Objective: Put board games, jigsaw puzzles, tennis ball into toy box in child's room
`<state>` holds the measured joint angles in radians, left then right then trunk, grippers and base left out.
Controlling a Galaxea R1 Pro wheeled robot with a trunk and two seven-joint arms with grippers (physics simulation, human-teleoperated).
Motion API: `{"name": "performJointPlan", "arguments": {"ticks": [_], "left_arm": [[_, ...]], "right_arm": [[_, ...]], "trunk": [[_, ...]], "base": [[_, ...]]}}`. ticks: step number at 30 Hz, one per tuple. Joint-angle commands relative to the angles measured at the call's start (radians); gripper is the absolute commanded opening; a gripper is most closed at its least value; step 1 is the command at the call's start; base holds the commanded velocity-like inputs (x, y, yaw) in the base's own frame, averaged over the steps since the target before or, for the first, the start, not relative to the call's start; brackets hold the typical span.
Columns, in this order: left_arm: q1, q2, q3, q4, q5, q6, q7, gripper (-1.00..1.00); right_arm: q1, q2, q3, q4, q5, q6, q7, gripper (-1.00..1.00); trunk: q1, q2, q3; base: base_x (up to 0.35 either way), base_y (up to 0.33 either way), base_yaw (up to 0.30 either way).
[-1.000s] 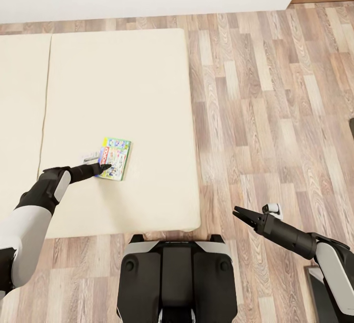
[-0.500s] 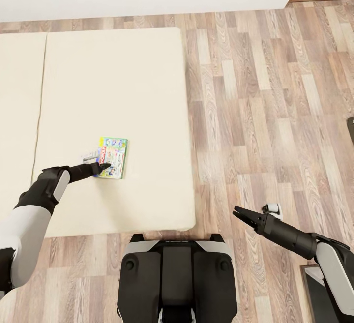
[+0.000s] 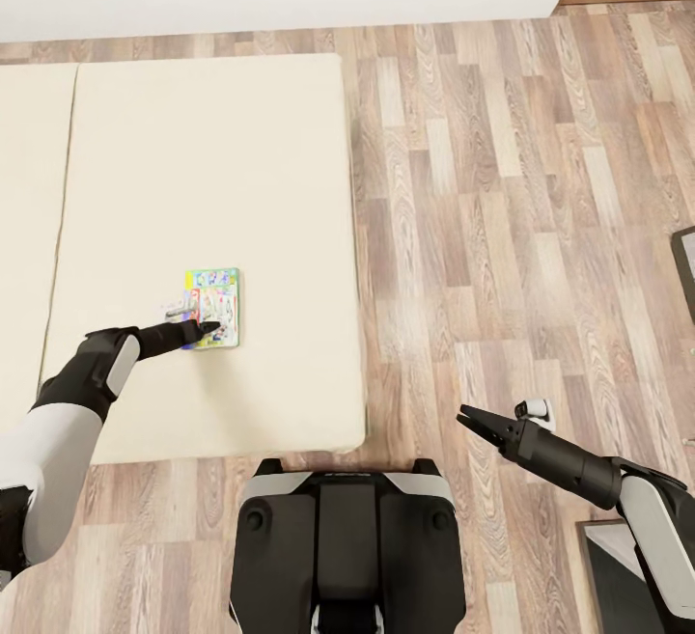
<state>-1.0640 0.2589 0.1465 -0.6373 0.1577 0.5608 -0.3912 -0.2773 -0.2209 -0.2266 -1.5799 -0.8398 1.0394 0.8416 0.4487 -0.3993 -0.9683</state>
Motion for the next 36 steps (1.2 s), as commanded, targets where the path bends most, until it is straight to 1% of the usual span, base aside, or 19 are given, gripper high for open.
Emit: {"name": "performJointPlan", "arguments": {"ticks": [1,8,14,23,30,36], "left_arm": [[0.0,-0.001,0.004,0.002,-0.015,0.003,0.0,1.0],[0.001,-0.001,0.004,0.002,-0.015,0.002,0.0,1.0],[0.0,-0.001,0.003,0.002,-0.016,0.002,0.0,1.0],[0.0,-0.002,0.003,0.002,-0.018,0.002,0.0,1.0],[0.0,-0.003,0.004,0.002,-0.018,0.001,0.001,1.0],[0.0,-0.003,0.004,0.002,-0.018,0.001,0.001,1.0]], "right_arm": [[0.0,0.0,-0.001,0.0,0.004,0.004,0.005,1.0],[0.0,0.0,-0.001,0.0,0.004,0.004,0.005,1.0],[0.0,0.0,-0.001,0.0,0.004,0.004,0.005,1.0],[0.0,0.0,-0.001,0.0,0.004,0.004,0.005,1.0],[0.0,0.0,-0.001,0.0,0.004,0.004,0.005,1.0],[0.0,0.0,0.0,0.0,0.004,0.004,0.005,1.0]], "trunk": [[0.001,-0.001,-0.001],[0.001,-0.001,-0.001],[0.001,-0.001,-0.001],[0.001,-0.001,-0.001],[0.001,-0.001,-0.001],[0.001,-0.001,-0.001]], "base": [[0.0,-0.017,0.0],[0.0,-0.025,0.0],[0.0,-0.227,0.0],[0.0,-0.093,0.0],[0.0,-0.208,0.0],[0.0,-0.087,0.0]]}}
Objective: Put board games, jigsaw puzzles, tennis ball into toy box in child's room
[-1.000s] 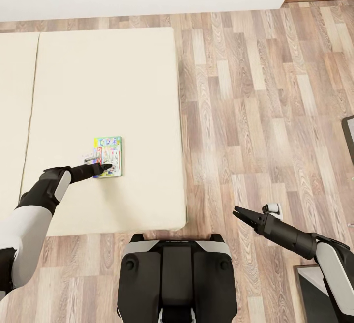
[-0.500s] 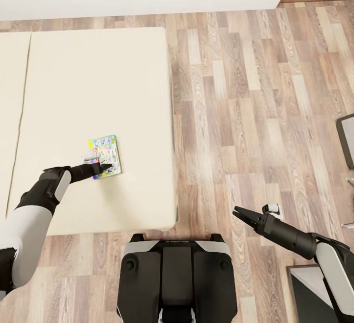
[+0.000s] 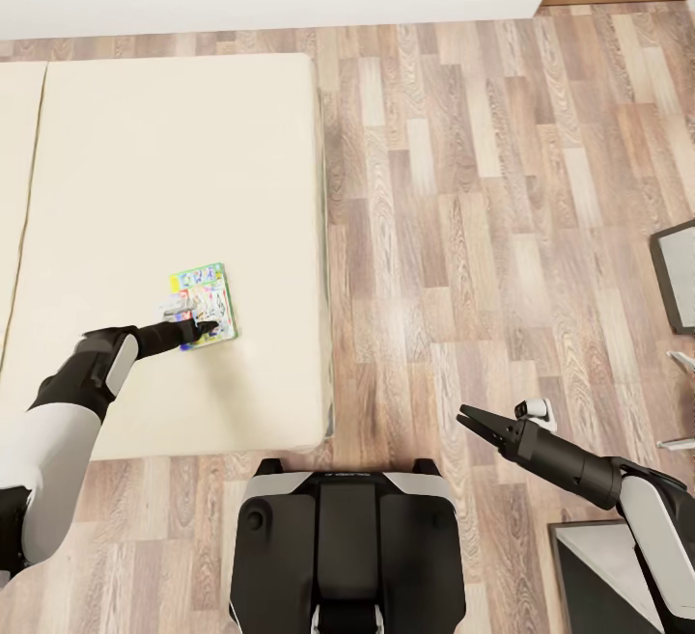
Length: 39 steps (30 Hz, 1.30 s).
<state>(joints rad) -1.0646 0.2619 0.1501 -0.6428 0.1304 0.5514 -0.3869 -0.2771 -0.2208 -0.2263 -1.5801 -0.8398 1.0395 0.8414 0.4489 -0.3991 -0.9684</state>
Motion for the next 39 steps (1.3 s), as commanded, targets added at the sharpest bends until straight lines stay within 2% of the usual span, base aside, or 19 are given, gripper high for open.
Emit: {"name": "performJointPlan", "arguments": {"ticks": [1,16,39], "left_arm": [[0.001,-0.006,0.0,0.008,0.009,0.01,-0.003,1.0],[0.001,-0.006,0.001,0.008,0.01,0.012,-0.003,1.0],[0.001,-0.006,0.001,0.008,0.01,0.01,-0.003,1.0]], "right_arm": [[-0.001,0.0,-0.001,0.0,0.004,0.004,0.005,1.0],[-0.001,0.0,-0.001,0.0,0.004,0.004,0.005,1.0],[-0.001,0.0,-0.001,0.0,0.004,0.004,0.005,1.0]], "trunk": [[0.001,-0.001,-0.001],[0.001,-0.001,-0.001],[0.001,-0.001,-0.001]], "base": [[0.0,-0.188,0.0],[0.0,-0.102,0.0],[0.0,-0.032,-0.003]]}}
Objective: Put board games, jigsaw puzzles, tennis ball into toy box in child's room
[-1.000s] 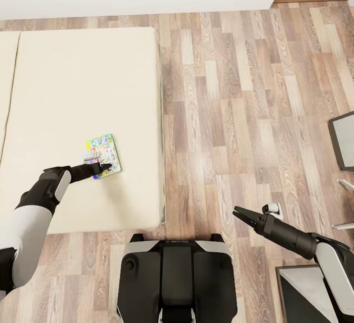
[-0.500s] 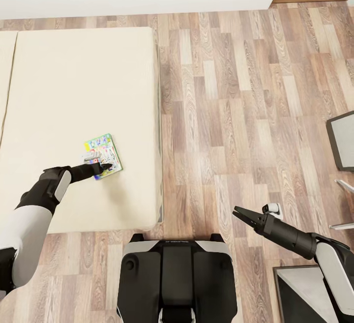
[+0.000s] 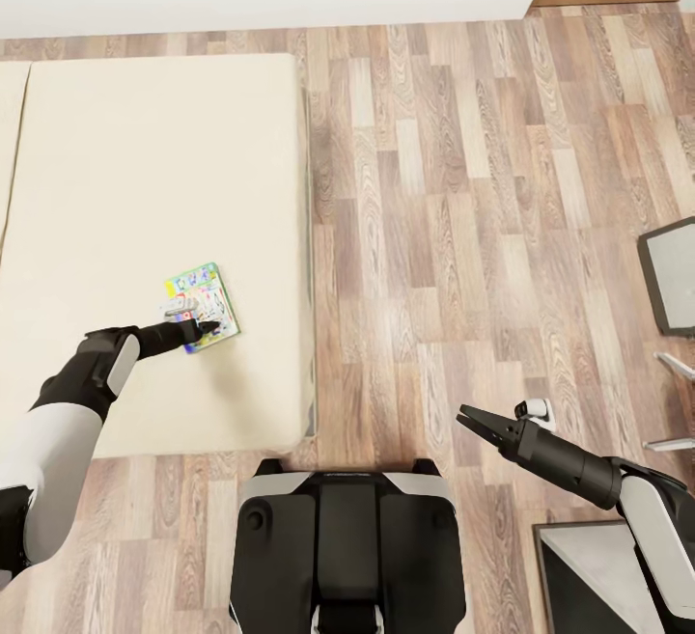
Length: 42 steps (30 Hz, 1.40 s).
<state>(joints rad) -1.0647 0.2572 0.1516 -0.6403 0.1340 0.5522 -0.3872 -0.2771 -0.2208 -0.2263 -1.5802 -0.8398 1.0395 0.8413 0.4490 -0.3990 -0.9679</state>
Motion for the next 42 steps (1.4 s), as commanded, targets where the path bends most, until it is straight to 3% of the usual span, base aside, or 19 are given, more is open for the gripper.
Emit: {"name": "performJointPlan", "arguments": {"ticks": [1,13,42], "left_arm": [[0.001,-0.001,0.0,0.005,0.006,0.01,-0.002,1.0],[0.001,-0.001,0.0,0.005,0.007,0.009,-0.002,1.0],[0.001,-0.001,0.002,0.005,0.009,0.009,-0.002,1.0]], "right_arm": [[-0.001,0.0,-0.001,0.0,0.004,0.004,0.005,1.0],[-0.001,0.0,0.003,0.0,0.002,-0.045,0.007,1.0],[-0.001,0.0,0.002,0.0,0.002,-0.049,0.007,1.0]], "trunk": [[0.001,-0.001,-0.001],[0.001,-0.001,0.008],[0.001,-0.001,0.008]], "base": [[0.0,-0.235,-0.073],[0.0,-0.242,-0.109],[0.0,-0.005,-0.001]]}}
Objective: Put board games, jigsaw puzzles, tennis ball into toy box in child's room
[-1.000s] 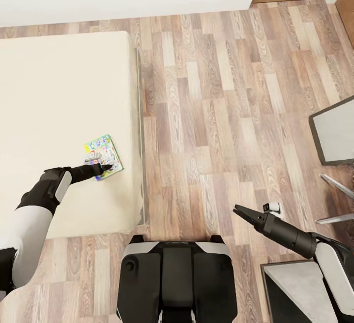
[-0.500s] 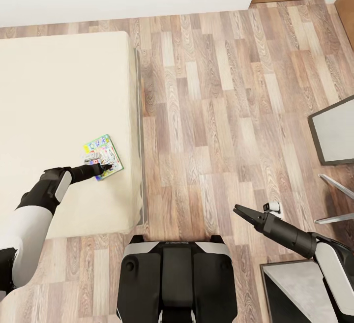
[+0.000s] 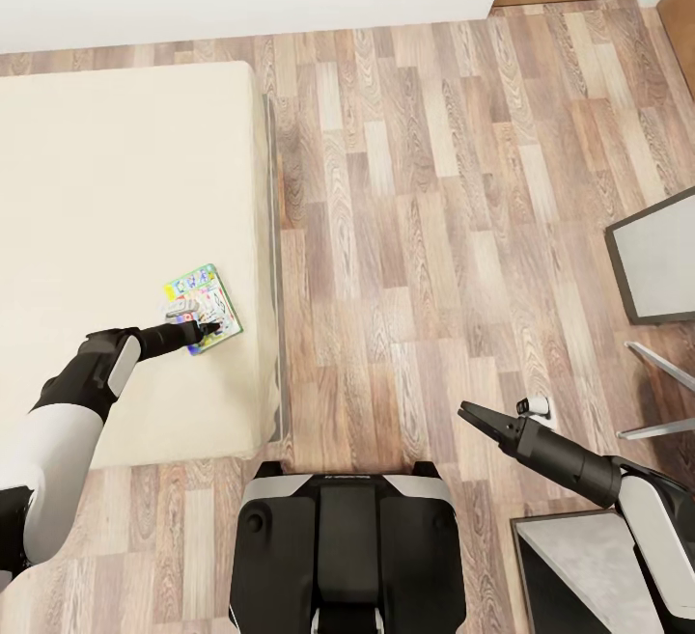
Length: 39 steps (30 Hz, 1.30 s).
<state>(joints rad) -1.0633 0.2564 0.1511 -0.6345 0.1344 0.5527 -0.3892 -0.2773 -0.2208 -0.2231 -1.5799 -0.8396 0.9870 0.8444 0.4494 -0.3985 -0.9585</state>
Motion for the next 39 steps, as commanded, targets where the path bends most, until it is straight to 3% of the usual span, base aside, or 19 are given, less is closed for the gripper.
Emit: {"name": "performJointPlan", "arguments": {"ticks": [1,39], "left_arm": [[0.0,0.0,0.002,-0.001,0.008,0.009,0.0,1.0],[0.0,0.001,0.002,-0.001,0.01,0.007,-0.001,1.0]], "right_arm": [[0.0,0.0,-0.001,0.0,0.002,0.004,0.004,1.0],[0.0,0.0,-0.001,0.0,0.002,0.001,0.003,1.0]], "trunk": [[0.001,-0.002,-0.001],[0.001,-0.002,-0.001]], "base": [[0.0,0.0,0.0],[0.0,0.0,0.0]]}}
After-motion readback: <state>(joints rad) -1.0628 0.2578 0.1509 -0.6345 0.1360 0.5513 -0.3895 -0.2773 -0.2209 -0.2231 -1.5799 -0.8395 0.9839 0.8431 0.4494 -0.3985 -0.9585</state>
